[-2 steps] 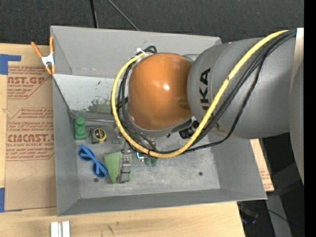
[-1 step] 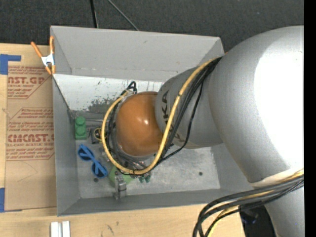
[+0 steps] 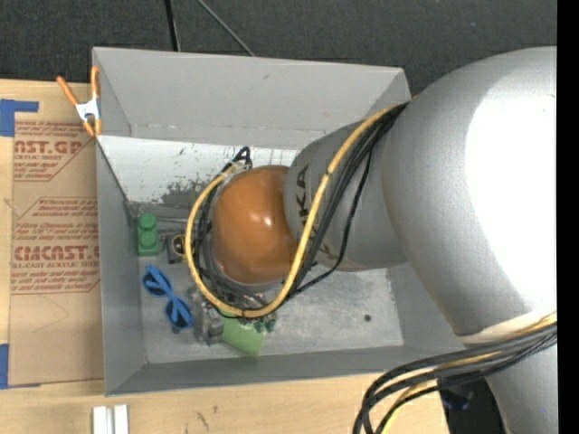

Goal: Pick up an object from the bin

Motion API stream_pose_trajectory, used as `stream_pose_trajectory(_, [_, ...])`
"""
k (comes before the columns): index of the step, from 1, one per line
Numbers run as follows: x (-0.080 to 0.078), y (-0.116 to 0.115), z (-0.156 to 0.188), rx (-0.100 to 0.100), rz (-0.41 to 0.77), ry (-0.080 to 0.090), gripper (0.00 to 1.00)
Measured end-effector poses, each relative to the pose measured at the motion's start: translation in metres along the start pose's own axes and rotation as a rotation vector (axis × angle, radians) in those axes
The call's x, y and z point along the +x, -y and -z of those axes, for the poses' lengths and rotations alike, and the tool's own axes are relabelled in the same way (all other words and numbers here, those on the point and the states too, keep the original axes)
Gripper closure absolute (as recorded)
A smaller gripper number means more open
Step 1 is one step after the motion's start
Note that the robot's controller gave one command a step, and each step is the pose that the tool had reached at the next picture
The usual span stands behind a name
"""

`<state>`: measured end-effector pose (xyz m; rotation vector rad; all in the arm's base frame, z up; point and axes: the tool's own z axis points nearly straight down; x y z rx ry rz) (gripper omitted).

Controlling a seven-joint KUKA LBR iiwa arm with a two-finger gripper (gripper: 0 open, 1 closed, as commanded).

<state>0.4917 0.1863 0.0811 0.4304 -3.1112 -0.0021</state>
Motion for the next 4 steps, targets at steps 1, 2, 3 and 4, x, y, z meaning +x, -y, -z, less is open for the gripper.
stream_pose_trajectory(1, [0.0, 0.0, 0.0, 0.0, 0.0, 0.0, 0.0])
stream_pose_trajectory(2, [-0.043, -0.032, -0.007, -0.001, -0.11, 0.003, 0.0])
stream_pose_trajectory(3, [-0.042, -0.031, -0.007, 0.0, -0.111, 0.001, 1.0])
stream_pose_trajectory(4, [-0.036, -0.027, 0.132, 0.0, -0.033, 0.01, 1.0])
